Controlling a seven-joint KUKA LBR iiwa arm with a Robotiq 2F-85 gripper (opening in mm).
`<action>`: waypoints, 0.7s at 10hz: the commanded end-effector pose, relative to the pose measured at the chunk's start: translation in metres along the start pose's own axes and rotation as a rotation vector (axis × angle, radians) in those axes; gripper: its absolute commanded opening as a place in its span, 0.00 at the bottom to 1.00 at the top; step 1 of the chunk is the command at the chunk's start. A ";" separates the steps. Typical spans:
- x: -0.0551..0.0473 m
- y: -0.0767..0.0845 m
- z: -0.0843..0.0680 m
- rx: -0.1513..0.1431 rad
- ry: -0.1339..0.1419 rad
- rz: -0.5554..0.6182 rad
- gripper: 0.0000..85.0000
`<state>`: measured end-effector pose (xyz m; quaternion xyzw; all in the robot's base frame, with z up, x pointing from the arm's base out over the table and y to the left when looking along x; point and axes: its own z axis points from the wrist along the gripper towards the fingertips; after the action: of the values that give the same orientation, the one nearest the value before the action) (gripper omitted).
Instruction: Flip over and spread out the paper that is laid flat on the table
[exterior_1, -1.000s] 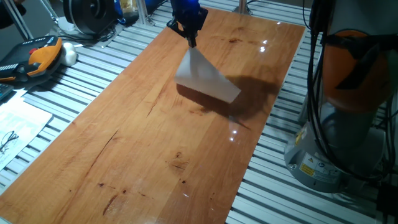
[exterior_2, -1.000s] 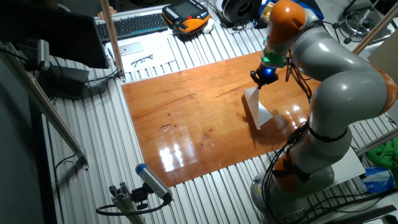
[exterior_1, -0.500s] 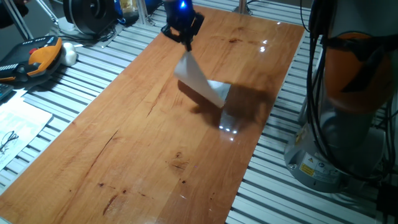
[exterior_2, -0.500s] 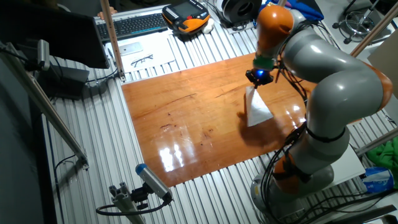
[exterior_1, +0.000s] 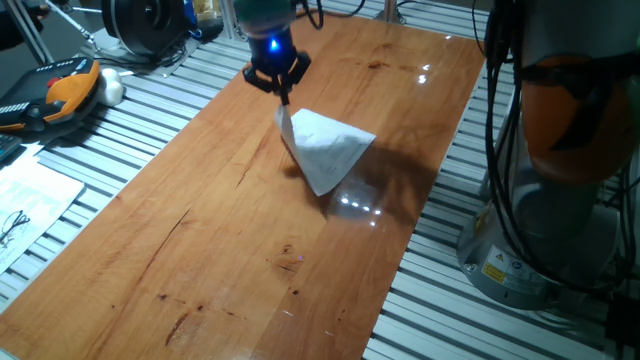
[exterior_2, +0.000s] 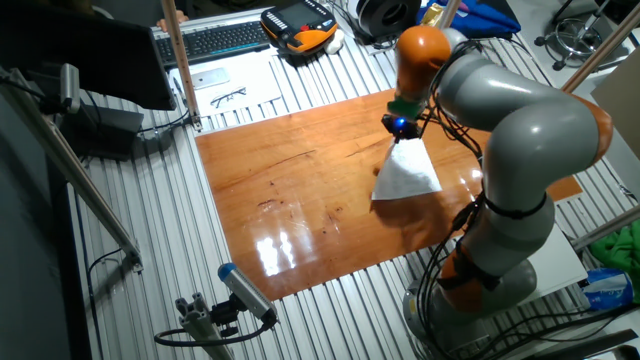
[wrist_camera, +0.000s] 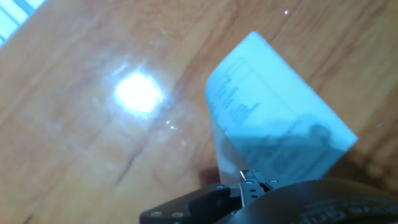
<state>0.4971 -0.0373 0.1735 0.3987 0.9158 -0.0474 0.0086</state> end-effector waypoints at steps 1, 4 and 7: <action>0.000 0.002 0.015 -0.008 0.002 0.002 0.00; 0.011 0.010 0.031 -0.059 -0.037 0.052 0.00; 0.012 0.012 0.037 -0.080 -0.017 0.082 0.00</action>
<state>0.4964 -0.0242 0.1340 0.4322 0.9011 -0.0120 0.0326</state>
